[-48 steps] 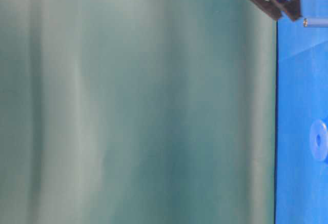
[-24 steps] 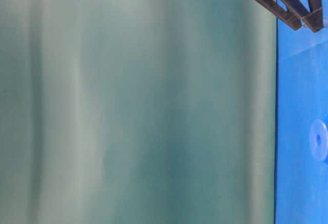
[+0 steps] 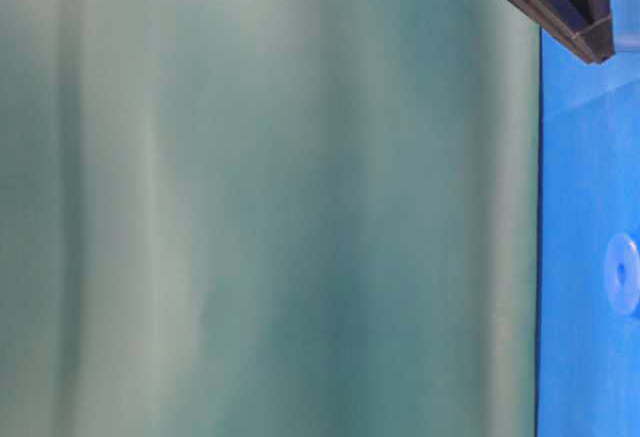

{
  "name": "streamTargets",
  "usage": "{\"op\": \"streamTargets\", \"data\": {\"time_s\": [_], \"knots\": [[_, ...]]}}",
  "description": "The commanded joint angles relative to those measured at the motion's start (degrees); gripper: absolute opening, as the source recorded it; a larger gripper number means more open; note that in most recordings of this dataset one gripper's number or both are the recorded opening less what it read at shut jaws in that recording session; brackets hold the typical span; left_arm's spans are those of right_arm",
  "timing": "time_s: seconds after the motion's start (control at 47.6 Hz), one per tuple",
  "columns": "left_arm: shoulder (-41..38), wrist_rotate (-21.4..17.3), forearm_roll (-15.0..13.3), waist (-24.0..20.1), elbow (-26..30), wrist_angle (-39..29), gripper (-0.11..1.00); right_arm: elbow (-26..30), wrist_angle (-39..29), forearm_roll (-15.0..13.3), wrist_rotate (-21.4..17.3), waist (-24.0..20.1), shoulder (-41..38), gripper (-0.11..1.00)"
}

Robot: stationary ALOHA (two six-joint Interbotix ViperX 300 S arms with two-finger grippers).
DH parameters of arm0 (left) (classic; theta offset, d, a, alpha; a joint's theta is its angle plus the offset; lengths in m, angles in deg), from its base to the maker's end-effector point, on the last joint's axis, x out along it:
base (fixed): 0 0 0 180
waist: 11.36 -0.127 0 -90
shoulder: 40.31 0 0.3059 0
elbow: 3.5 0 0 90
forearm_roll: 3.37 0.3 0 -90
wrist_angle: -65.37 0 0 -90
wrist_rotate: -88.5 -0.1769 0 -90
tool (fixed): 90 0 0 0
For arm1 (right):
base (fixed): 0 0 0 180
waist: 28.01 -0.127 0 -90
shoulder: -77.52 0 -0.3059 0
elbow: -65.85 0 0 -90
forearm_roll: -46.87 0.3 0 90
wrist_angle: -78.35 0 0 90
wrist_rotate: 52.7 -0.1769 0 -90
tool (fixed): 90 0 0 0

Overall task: Insert the shaft placed at a random location into the center hole of the small gear at another random location.
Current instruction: 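Close the right gripper on the silver shaft and lift it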

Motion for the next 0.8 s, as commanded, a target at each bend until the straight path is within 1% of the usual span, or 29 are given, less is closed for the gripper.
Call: {"op": "streamTargets", "data": {"time_s": [0.0,0.126,0.294,0.399,0.672,0.777], "knots": [[-0.26,0.00,0.00,0.00,0.53,0.09,0.00,0.79,0.09,-0.18,-0.09,-0.18,1.67,0.03],[-0.26,0.00,0.00,0.00,0.53,0.09,0.00,1.14,-2.46,-0.09,0.00,-0.18,5.54,0.03],[-0.26,0.00,0.00,0.00,0.53,0.09,0.00,2.55,-10.28,-0.09,0.35,0.26,11.78,0.03],[-0.26,0.00,0.00,0.00,0.53,0.09,0.00,3.25,-13.27,-0.09,0.35,0.26,12.92,0.03],[-0.26,0.00,0.00,0.00,0.53,-0.09,0.00,3.96,-13.62,-0.09,0.35,0.26,12.39,0.03],[-0.26,0.00,0.00,0.00,0.53,0.00,0.00,5.19,-13.62,-0.09,0.35,0.18,11.43,0.03]]}}
